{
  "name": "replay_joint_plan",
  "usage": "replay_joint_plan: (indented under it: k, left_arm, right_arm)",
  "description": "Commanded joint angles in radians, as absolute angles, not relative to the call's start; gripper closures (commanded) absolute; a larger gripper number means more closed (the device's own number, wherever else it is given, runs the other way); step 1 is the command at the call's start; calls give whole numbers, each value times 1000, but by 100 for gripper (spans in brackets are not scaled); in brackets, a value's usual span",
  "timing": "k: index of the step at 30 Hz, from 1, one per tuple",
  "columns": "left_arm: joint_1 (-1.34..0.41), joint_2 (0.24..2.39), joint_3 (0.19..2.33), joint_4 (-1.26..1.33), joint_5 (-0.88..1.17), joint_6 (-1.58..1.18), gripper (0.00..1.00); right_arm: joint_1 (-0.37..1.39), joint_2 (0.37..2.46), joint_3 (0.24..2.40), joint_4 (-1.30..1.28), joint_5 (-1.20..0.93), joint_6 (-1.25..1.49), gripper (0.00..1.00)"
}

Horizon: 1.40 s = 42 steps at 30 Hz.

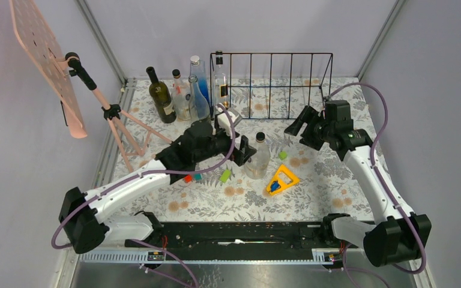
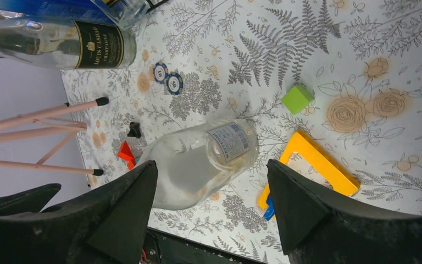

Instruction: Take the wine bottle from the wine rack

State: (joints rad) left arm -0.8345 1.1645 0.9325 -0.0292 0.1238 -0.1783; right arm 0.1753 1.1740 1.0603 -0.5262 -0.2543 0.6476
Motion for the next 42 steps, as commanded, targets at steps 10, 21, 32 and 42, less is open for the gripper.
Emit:
replay_joint_plan:
  k: [10, 21, 32, 42]
  left_arm:
    - [-923, 1371, 1096, 113, 14, -103, 13]
    - [-923, 1477, 1151, 131, -83, -61, 31]
    - [-923, 1507, 1169, 118, -25, -87, 55]
    - [-922, 1491, 1186, 66, -42, -98, 100]
  right_arm:
    - [165, 1098, 978, -524, -253, 603, 19]
    - [163, 1101, 968, -524, -305, 598, 20]
    - [163, 1098, 962, -523, -319, 593, 20]
    - [161, 1100, 961, -523, -320, 597, 20]
